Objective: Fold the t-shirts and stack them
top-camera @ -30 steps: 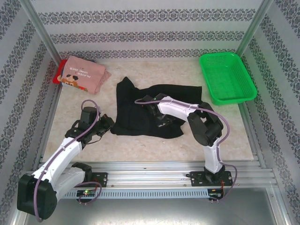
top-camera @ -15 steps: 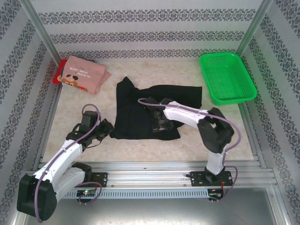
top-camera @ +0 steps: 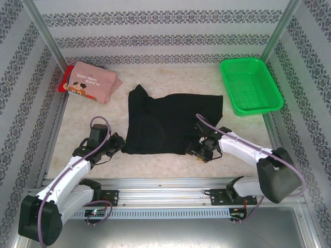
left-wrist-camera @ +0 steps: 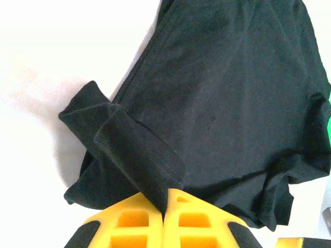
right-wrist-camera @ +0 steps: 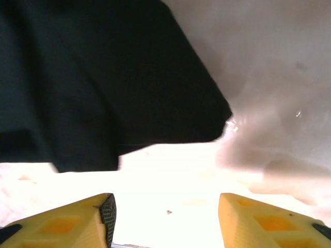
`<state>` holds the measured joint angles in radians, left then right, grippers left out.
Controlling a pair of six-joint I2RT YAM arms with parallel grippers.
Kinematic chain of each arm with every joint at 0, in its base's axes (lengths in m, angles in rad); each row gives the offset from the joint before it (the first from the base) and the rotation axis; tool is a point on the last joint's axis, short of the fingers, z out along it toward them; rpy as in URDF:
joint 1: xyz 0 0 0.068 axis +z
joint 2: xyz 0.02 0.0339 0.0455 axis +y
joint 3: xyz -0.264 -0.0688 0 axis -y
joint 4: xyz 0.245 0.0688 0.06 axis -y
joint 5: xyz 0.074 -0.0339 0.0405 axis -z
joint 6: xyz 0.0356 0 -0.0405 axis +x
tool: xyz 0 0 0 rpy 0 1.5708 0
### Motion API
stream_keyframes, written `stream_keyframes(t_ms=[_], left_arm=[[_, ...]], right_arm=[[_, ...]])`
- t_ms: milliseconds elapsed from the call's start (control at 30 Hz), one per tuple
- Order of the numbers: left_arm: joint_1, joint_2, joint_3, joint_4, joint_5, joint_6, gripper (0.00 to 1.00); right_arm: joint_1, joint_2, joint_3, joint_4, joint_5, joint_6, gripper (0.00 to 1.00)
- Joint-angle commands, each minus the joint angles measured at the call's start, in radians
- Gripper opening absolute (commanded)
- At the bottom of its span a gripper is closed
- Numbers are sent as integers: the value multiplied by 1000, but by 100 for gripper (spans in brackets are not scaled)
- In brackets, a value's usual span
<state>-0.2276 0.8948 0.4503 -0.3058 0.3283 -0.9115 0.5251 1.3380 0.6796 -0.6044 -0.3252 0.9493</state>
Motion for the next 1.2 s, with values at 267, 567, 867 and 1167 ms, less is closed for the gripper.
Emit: stream_keyframes(t_ms=[267, 567, 867, 1167], left_arm=[[-7, -26, -10, 1, -11, 29, 0], [-7, -28, -16, 13, -17, 18, 0], [-7, -27, -22, 16, -18, 14, 0], [-9, -28, -27, 19, -21, 7, 0]], right_arm=[[-57, -27, -86, 294, -115, 200, 53], [-57, -17, -98, 327, -129, 227, 52], [-53, -8, -110, 323, -147, 244, 49], [-49, 11, -121, 351, -140, 260, 46]])
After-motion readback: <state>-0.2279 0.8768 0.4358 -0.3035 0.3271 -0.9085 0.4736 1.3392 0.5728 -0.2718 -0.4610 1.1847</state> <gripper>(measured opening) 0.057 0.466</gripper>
